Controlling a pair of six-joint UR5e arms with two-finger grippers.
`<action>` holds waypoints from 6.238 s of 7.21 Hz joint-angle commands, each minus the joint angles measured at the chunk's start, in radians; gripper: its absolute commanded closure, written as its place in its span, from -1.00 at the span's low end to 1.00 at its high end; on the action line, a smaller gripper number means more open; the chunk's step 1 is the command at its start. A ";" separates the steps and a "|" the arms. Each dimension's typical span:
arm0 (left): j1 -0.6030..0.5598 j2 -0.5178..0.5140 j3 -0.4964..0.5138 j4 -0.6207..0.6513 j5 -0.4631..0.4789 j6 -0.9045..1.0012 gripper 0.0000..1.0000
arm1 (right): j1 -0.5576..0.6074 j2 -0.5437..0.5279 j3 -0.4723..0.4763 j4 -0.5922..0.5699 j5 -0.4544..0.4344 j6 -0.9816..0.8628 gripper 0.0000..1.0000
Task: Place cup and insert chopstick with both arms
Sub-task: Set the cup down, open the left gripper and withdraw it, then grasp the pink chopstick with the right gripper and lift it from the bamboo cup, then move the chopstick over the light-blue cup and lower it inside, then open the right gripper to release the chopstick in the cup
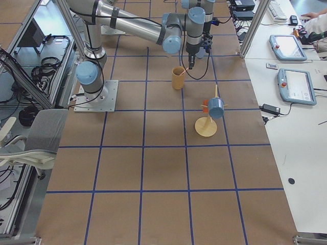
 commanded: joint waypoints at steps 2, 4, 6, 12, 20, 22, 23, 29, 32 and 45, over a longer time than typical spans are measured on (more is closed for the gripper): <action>0.045 0.083 0.075 -0.086 0.003 0.163 -1.00 | -0.003 -0.005 0.000 0.003 0.005 -0.002 0.36; 0.044 0.237 0.037 -0.261 0.010 0.426 -1.00 | -0.003 -0.005 -0.002 0.004 0.005 -0.002 0.36; 0.063 0.408 -0.174 -0.320 0.073 0.553 -1.00 | -0.003 -0.006 -0.005 0.006 0.007 -0.002 0.46; 0.231 0.671 -0.359 -0.483 0.233 0.904 -1.00 | -0.003 -0.014 -0.014 0.015 0.011 -0.001 0.63; 0.237 0.691 -0.405 -0.464 0.187 0.899 -1.00 | 0.007 -0.130 -0.143 0.197 0.076 0.001 0.63; 0.237 0.701 -0.408 -0.470 0.190 0.894 -1.00 | 0.063 -0.120 -0.274 0.280 0.076 0.002 0.63; 0.238 0.701 -0.408 -0.470 0.190 0.894 -1.00 | 0.113 -0.103 -0.287 0.253 0.079 0.030 0.65; 0.246 0.709 -0.410 -0.467 0.188 0.892 -1.00 | 0.375 0.047 -0.303 -0.208 0.057 0.135 0.65; 0.246 0.715 -0.417 -0.450 0.191 0.894 -1.00 | 0.381 0.145 -0.347 -0.290 0.053 0.121 0.65; 0.245 0.729 -0.442 -0.436 0.188 0.895 -1.00 | 0.314 0.028 -0.332 0.156 0.066 0.136 -1.00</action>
